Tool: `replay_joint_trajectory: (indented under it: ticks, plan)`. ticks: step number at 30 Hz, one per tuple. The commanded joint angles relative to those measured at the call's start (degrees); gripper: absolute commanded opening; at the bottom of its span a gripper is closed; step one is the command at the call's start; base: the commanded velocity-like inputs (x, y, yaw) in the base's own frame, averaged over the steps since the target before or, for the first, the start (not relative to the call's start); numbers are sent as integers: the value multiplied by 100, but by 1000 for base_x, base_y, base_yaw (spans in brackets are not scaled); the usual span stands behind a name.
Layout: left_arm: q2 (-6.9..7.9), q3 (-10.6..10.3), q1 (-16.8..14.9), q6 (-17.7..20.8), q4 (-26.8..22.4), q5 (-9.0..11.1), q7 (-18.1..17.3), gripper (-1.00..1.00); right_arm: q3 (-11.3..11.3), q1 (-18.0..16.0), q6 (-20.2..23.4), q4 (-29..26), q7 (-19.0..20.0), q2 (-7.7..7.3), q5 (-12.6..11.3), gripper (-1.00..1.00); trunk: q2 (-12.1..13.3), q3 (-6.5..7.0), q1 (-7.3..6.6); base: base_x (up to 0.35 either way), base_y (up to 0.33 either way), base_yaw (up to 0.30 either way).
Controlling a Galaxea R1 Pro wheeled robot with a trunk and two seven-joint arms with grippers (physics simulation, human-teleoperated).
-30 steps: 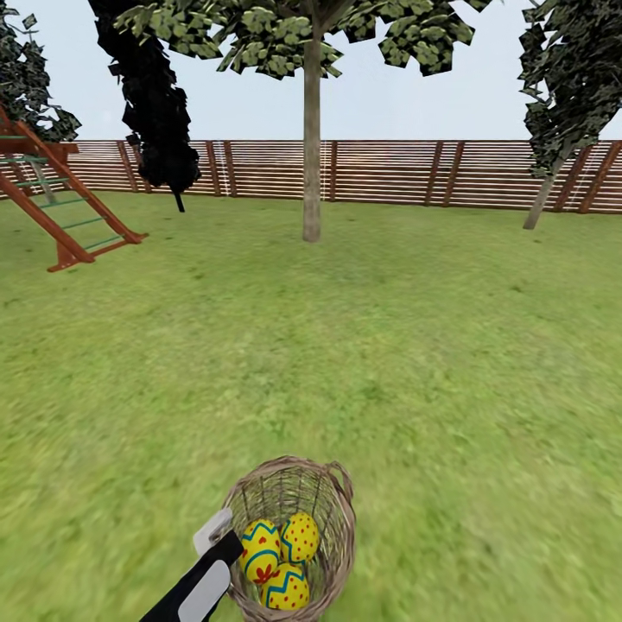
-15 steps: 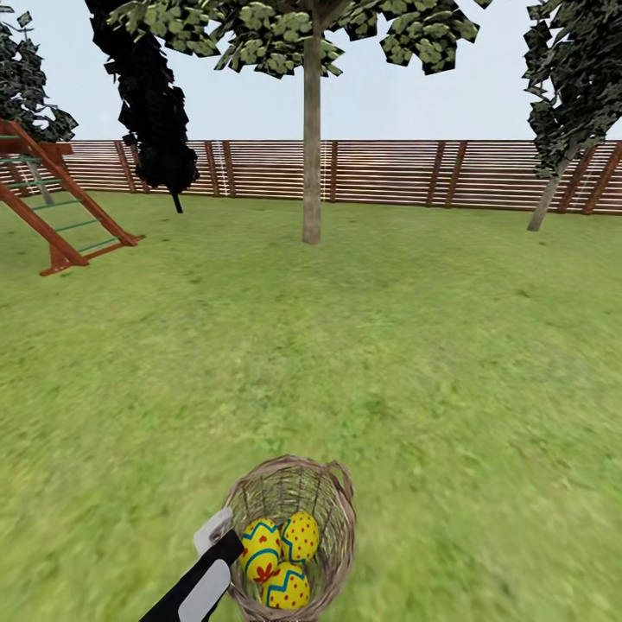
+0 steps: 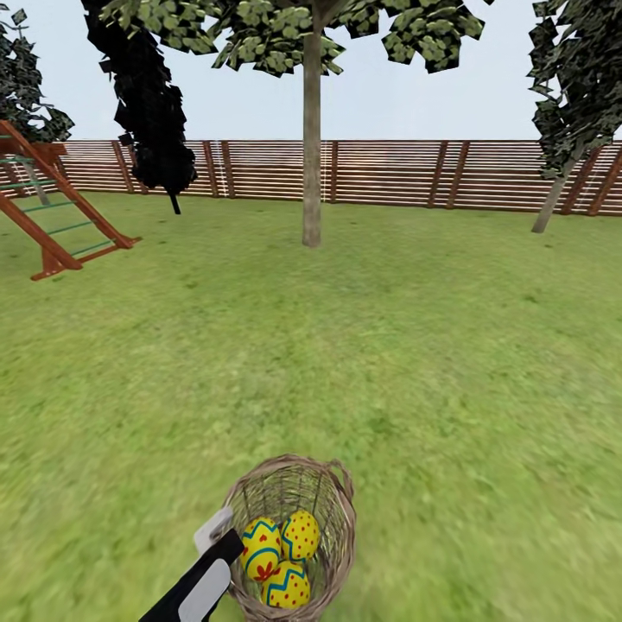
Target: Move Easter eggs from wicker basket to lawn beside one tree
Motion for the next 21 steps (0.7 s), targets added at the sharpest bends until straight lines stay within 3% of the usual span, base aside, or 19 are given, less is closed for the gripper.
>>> replay_joint_trajectory:
  ticks: [1, 21]
  plan:
    - [5, -41, -5, -29, -9, 46, 35, -100, -48, -9, -35, 24, -26, -2, 61, 100, -3, -5, 3, 340, 0, 0]
    - [10, -40, -6, -29, -11, 46, 35, -100, -48, -9, -36, 24, -26, -2, 61, 100, -3, -5, 3, 340, 0, 0]
